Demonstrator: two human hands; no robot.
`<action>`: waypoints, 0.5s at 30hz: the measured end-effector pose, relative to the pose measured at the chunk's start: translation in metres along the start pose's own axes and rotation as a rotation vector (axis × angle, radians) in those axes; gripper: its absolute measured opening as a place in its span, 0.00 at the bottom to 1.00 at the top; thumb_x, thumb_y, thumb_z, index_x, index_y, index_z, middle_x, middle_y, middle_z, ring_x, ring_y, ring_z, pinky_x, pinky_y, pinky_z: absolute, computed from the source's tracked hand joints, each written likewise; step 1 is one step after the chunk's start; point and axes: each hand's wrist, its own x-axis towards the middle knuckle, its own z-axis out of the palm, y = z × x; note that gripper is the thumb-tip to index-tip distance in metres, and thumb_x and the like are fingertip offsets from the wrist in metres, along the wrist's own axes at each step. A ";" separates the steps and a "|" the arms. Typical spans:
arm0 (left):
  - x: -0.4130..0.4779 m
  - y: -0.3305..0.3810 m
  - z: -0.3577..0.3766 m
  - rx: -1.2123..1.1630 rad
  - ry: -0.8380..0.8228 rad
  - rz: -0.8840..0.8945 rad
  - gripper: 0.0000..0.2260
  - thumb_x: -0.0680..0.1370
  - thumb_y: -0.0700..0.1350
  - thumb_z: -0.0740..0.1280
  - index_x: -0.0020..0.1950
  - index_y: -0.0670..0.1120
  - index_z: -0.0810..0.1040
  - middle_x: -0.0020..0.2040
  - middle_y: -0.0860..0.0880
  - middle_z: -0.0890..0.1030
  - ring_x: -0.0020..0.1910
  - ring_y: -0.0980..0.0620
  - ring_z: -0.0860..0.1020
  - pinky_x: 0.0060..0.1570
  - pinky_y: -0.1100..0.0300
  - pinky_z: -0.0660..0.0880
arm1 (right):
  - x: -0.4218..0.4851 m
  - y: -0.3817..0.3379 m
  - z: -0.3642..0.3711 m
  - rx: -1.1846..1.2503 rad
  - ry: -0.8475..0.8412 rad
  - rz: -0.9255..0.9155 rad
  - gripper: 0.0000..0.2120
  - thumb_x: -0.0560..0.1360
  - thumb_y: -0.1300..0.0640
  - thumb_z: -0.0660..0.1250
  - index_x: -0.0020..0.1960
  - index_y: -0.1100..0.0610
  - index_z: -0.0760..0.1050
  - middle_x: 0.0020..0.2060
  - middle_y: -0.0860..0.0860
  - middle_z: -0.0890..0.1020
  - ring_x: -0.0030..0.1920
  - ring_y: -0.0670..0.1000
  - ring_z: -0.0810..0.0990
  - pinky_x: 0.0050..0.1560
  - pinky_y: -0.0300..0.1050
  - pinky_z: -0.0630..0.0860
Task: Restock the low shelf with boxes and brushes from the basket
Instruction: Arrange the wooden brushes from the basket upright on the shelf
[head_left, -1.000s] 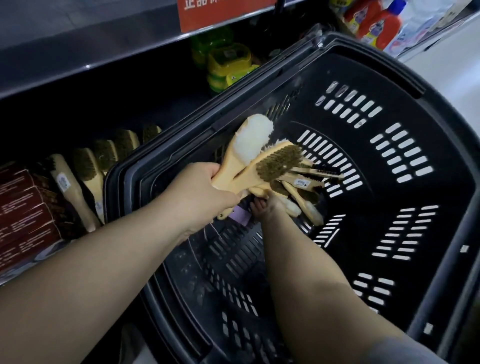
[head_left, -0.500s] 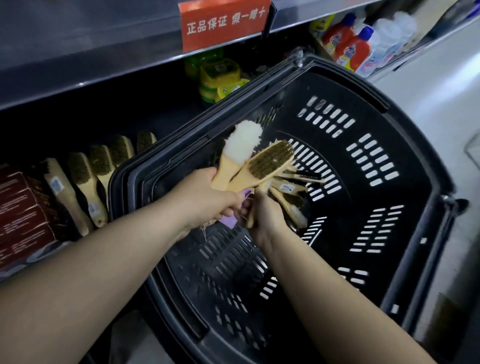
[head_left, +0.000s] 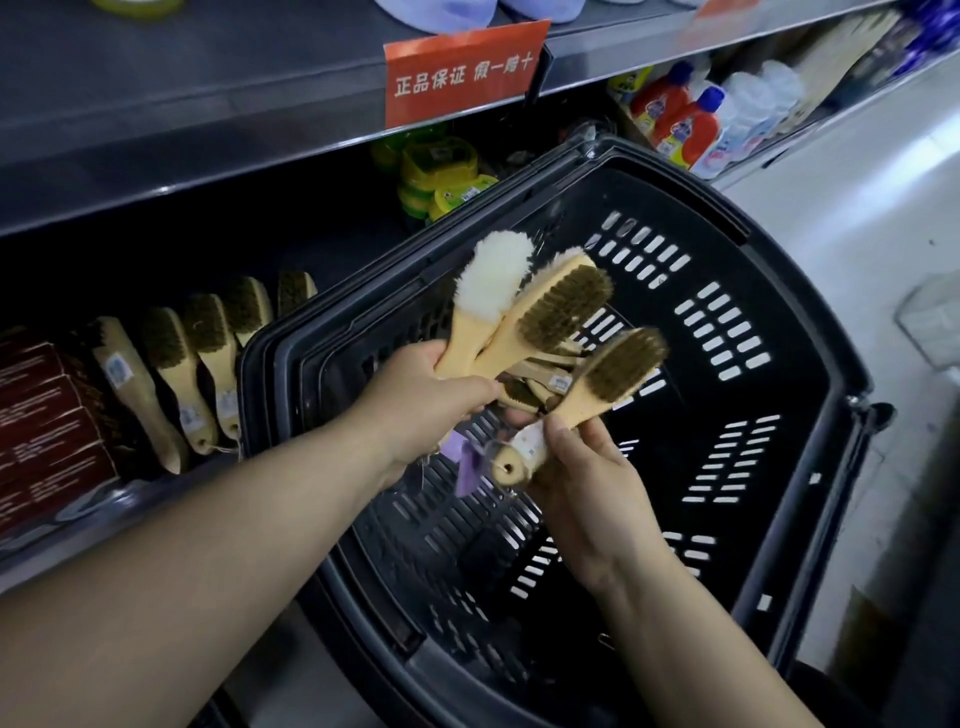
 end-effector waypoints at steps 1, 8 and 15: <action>0.000 0.000 0.001 -0.043 -0.015 -0.014 0.03 0.73 0.41 0.70 0.45 0.48 0.78 0.37 0.49 0.80 0.38 0.52 0.78 0.41 0.60 0.76 | -0.002 0.000 -0.001 -0.027 -0.028 -0.020 0.08 0.79 0.61 0.58 0.54 0.56 0.75 0.41 0.52 0.83 0.38 0.49 0.82 0.40 0.45 0.81; -0.003 0.005 0.001 -0.280 -0.286 -0.127 0.19 0.66 0.50 0.71 0.56 0.47 0.78 0.47 0.47 0.85 0.43 0.51 0.83 0.42 0.56 0.79 | 0.004 -0.010 0.006 -0.209 -0.073 -0.227 0.11 0.65 0.61 0.71 0.46 0.59 0.75 0.32 0.51 0.79 0.33 0.45 0.79 0.36 0.36 0.76; -0.001 0.005 -0.002 -0.322 -0.327 -0.168 0.19 0.67 0.41 0.73 0.57 0.43 0.76 0.43 0.45 0.84 0.39 0.50 0.82 0.34 0.60 0.80 | 0.024 -0.040 0.001 -0.561 -0.181 -0.156 0.08 0.74 0.62 0.67 0.48 0.67 0.72 0.30 0.53 0.81 0.29 0.47 0.81 0.29 0.34 0.74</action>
